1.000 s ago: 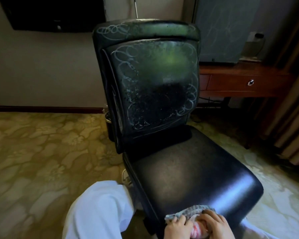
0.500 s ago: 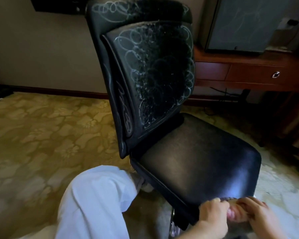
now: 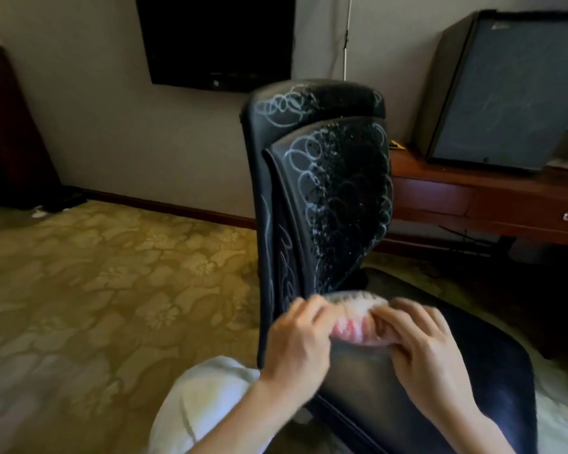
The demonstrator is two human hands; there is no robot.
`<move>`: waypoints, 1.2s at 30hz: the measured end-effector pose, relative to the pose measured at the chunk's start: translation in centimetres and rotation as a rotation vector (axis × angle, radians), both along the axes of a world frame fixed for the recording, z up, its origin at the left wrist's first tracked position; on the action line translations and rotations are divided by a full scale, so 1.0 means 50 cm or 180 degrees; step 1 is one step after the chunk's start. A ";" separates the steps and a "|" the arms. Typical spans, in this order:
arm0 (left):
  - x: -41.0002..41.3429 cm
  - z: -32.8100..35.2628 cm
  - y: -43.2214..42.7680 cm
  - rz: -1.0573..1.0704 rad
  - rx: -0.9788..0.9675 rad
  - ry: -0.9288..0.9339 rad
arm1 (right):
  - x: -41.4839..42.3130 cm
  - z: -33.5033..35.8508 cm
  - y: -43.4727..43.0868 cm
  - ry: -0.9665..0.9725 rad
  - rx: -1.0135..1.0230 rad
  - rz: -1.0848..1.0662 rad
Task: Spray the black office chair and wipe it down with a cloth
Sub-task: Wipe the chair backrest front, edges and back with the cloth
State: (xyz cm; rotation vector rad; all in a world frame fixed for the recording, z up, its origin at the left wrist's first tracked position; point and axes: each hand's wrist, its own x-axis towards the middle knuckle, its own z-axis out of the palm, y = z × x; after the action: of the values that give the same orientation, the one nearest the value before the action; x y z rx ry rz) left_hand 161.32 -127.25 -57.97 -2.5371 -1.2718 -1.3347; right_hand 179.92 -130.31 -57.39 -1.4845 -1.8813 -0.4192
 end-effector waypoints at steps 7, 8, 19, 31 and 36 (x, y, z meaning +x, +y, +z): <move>-0.178 0.255 0.136 0.1011 0.1299 -0.0456 | -0.203 0.276 0.167 -0.0418 0.1067 0.0606; -0.193 0.270 0.155 0.1054 0.1330 -0.0485 | -0.222 0.294 0.187 -0.0447 0.1118 0.0623; -0.218 0.240 0.295 0.0066 0.0524 -0.1428 | -0.254 0.267 0.289 -0.0470 0.0872 0.0558; -0.205 0.048 0.308 -0.0139 -0.0095 -0.1286 | -0.215 0.060 0.281 -0.0579 0.0264 0.0518; -0.206 0.051 0.338 -0.0309 -0.0307 -0.1407 | -0.223 0.068 0.298 -0.0427 0.0296 0.0505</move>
State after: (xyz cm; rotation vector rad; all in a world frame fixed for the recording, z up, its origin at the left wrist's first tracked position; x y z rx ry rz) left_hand 151.03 -110.36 -55.42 -2.4772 -1.3073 -1.9854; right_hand 168.76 -115.43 -54.00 -1.2632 -2.0387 -0.5346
